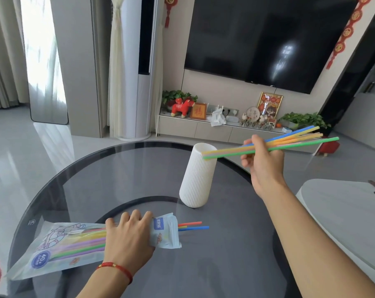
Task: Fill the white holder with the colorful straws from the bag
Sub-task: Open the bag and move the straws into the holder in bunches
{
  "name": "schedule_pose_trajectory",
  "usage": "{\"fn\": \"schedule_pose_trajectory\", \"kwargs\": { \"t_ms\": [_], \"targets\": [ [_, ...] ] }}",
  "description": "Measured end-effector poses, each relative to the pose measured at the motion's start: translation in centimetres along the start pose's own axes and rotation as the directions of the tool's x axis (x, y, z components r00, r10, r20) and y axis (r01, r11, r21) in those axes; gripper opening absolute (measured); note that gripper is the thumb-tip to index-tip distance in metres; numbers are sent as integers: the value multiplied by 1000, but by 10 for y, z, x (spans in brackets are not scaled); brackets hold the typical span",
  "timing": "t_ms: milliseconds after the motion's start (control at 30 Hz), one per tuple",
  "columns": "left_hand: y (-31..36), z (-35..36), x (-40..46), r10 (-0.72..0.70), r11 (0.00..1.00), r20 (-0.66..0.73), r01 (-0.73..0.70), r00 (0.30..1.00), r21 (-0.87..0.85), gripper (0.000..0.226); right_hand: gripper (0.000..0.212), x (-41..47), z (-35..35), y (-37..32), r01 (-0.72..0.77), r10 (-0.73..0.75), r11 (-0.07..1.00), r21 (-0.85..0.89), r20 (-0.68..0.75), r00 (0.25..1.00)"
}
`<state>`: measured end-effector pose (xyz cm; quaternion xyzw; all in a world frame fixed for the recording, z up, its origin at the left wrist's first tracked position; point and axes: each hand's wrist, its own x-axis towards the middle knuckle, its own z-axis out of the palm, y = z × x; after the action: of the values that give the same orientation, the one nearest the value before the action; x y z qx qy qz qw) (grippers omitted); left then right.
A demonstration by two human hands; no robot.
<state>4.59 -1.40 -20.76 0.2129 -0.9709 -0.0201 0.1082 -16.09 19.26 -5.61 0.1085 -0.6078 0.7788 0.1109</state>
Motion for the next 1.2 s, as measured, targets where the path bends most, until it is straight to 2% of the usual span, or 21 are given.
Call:
{"fn": "schedule_pose_trajectory", "kwargs": {
  "t_ms": [100, 233, 300, 400, 467, 533, 633, 700, 733, 767, 833, 867, 900, 967, 1067, 1100, 1200],
  "targets": [
    [0, 1, -2, 2, 1000, -8, -3, 1000, -28, 43, 29, 14, 23, -9, 62, -63, 998, -14, -80, 995],
    [-1, 6, -1, 53, 998, -57, -55, 997, -29, 40, 35, 20, 44, -5, 209, -223, 931, -299, -12, 975],
    [-2, 5, -1, 43, 999, -36, -44, 998, -24, 42, 33, 20, 51, 3, 187, -188, 903, -386, 35, 981],
    [-2, 3, -1, 23, 999, -32, -24, 999, -23, 47, 28, 19, 60, 14, 59, -19, 889, -453, 93, 995],
    [-1, 1, 0, 23, 999, -17, -23, 1000, -29, 48, 39, 19, 60, 18, -34, 109, 862, -506, 120, 987],
    [-1, -1, 0, 23, 999, -2, -23, 1000, -28, 48, 54, 19, 59, 17, -66, 187, 846, -529, 178, 966],
    [-2, -2, 0, 16, 999, -14, -16, 1000, -35, 47, 81, 17, 54, 10, -41, 216, 865, -500, 297, 930],
    [-1, -2, -1, 17, 999, -35, -19, 999, -48, 44, 104, 9, 46, 5, -51, 205, 893, -447, 304, 930],
    [-1, -2, -1, 24, 998, -42, -26, 999, -55, 43, 103, 3, 39, 3, -35, 156, 915, -402, 271, 950],
    [-1, -3, -1, 32, 998, -55, -35, 998, -61, 41, 92, -5, 31, 3, -1, 83, 933, -359, 214, 973],
    [-2, -3, 0, 39, 997, -100, -45, 994, -56, 41, 49, -26, 11, 12, 79, -57, 941, -328, 76, 995],
    [-3, -4, 0, 35, 998, -114, -41, 993, -54, 42, 31, -40, -1, 23, 85, -71, 927, -364, 50, 996],
    [-3, -6, 0, 30, 998, -124, -37, 992, -59, 43, 22, -53, -12, 35, 75, -44, 905, -419, 82, 996],
    [-3, -9, 0, 22, 997, -134, -31, 991, -66, 45, 18, -81, -29, 64, 47, 105, 845, -533, 251, 962],
    [-1, -11, -1, 14, 999, -117, -20, 993, -50, 45, 19, -110, -35, 91, 1, 350, 812, -583, 489, 799],
    [-1, -10, -2, 11, 998, -111, -17, 994, -52, 45, 18, -117, -32, 95, -24, 387, 820, -572, 521, 761],
    [-1, -9, -4, 12, 997, -128, -21, 992, -69, 46, 14, -128, -15, 101, -86, 403, 854, -512, 550, 732]
  ]
}}
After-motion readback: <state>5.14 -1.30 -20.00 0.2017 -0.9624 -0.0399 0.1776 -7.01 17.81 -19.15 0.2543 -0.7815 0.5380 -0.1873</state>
